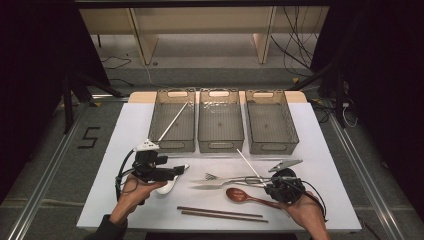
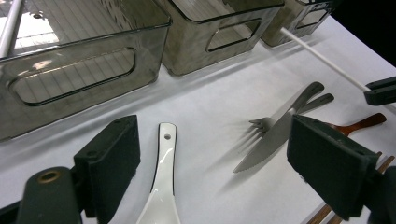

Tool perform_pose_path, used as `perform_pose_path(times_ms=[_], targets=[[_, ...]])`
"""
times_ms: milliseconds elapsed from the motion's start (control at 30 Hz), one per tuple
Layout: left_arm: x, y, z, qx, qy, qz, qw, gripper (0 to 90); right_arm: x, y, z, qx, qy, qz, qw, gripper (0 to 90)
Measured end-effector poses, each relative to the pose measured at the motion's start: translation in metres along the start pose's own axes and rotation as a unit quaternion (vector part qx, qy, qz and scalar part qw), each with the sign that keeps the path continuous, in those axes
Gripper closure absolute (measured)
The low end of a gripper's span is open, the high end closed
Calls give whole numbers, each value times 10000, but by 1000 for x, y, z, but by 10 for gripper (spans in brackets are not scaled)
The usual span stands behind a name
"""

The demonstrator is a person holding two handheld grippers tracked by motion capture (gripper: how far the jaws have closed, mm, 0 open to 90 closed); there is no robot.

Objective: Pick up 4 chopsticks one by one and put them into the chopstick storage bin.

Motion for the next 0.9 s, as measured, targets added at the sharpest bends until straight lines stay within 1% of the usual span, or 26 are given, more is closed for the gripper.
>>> perform_pose_path(times_ms=[67,167,267,367,567,700,900], targets=[[0,0,0,-27,29,1,10000,171,-3,-3,4,161,-37,31,9999,854],[1,0,0,-15,25,6,10000,171,-6,-6,11,288,-110,37,9995,853],[1,0,0,10,-27,-9,10000,171,-7,-7,17,355,-186,39,9992,853],[0,0,-1,-15,-19,7,10000,171,-9,-7,21,409,-237,30,9989,853],[1,1,-3,-22,-6,-17,10000,171,-9,-6,33,587,-238,35,9980,853],[1,0,-4,6,-14,-13,10000,171,-9,-6,40,651,-275,39,9975,853],[1,-1,-4,38,-42,-27,10000,171,-14,-4,50,748,-349,46,9966,853]])
Point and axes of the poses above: each handheld gripper's, and its own axes: y roughly forward along the jaws, z roughly out of its top, x roughly to its right, the point moved 3 cm from there along y, roughly forward along the jaws, and after that the axes turned 14 degrees about -y, right-handed, at the moved point
